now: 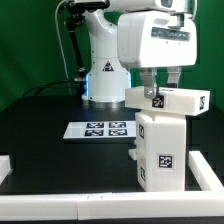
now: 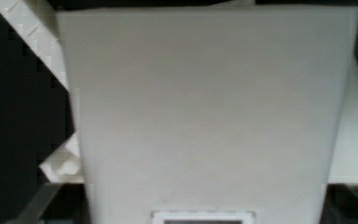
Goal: Assemble cabinet
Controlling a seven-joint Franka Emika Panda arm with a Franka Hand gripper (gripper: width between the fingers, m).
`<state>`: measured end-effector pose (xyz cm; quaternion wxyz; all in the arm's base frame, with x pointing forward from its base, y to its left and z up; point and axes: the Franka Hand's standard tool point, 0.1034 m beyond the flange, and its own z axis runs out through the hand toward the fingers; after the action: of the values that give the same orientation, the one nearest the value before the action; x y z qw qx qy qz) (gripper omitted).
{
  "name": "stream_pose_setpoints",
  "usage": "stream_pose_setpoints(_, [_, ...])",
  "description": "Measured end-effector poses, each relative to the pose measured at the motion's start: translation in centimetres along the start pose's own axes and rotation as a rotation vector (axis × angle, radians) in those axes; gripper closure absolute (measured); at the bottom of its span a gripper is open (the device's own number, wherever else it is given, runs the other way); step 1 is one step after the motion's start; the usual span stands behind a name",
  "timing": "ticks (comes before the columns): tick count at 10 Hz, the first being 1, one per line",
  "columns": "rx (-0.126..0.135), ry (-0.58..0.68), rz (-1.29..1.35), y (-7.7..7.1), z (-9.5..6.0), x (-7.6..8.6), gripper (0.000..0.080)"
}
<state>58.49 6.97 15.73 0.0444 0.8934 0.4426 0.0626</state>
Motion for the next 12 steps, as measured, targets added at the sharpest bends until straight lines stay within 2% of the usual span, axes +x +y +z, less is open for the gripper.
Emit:
stream_pose_setpoints(6, [0.012, 0.017, 0.495, -0.6, 0.0, 0.6, 0.0242])
stream_pose_setpoints(9, [0.043, 0.026, 0.749, -1.6, 0.0, 1.4, 0.0242])
stream_pose_setpoints(12, [0.053, 0.024, 0.91, -1.6, 0.0, 1.4, 0.0242])
